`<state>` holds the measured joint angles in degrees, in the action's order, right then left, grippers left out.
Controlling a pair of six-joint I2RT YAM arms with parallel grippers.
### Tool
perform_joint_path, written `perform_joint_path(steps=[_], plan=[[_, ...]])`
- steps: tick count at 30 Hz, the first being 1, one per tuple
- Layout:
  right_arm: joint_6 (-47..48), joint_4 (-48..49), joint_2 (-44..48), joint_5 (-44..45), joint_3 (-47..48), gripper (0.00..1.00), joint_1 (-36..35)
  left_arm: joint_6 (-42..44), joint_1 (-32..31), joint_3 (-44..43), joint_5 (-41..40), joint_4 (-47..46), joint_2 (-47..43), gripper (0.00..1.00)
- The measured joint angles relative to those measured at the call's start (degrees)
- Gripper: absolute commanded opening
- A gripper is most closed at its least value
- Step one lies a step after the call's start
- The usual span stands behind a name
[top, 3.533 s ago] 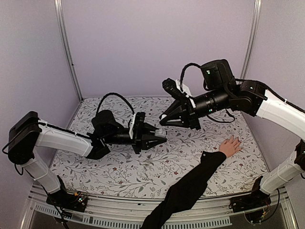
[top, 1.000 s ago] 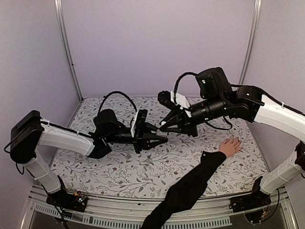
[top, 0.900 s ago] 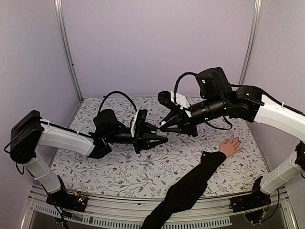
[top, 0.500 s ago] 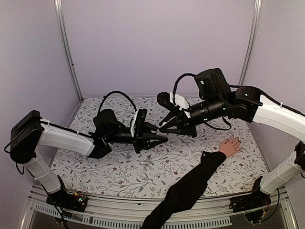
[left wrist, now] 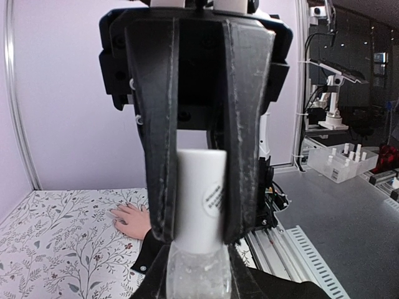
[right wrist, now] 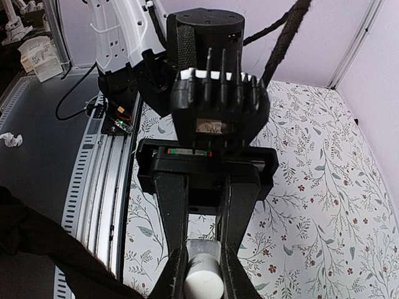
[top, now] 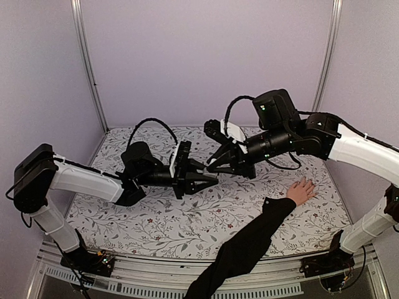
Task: Paint the nails
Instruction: Close the nail polish bottle.
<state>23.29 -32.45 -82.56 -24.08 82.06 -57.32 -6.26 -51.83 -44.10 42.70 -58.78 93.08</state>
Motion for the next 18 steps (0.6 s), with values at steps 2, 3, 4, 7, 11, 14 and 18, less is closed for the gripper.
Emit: perform_joint_path(steps=[2,3,4,7,11,14,18], plan=[[0.0,0.0,-0.1,0.0,0.0,0.13,0.0,0.0,0.1,0.0,0.2,0.0,0.1,0.00],[0.0,0.0,-0.2,0.0,0.0,0.12,0.0,0.0,0.2,0.0,0.3,0.0,0.2,0.00],[0.0,0.0,-0.2,0.0,0.0,0.11,0.0,0.0,0.2,0.0,0.4,0.0,0.2,0.00],[-0.1,0.0,-0.3,0.0,0.0,0.10,0.0,0.0,0.3,0.0,0.4,0.1,0.2,0.00],[-0.2,0.0,-0.3,0.0,0.0,0.08,0.1,0.0,0.3,0.0,0.5,0.1,0.2,0.00],[-0.5,0.0,-0.3,-0.2,0.0,0.03,0.1,0.0,0.3,0.0,0.6,0.1,0.2,0.00],[-1.1,-0.2,-0.3,-0.8,0.3,0.01,0.4,0.0,0.3,-0.1,0.7,0.0,0.2,0.00]])
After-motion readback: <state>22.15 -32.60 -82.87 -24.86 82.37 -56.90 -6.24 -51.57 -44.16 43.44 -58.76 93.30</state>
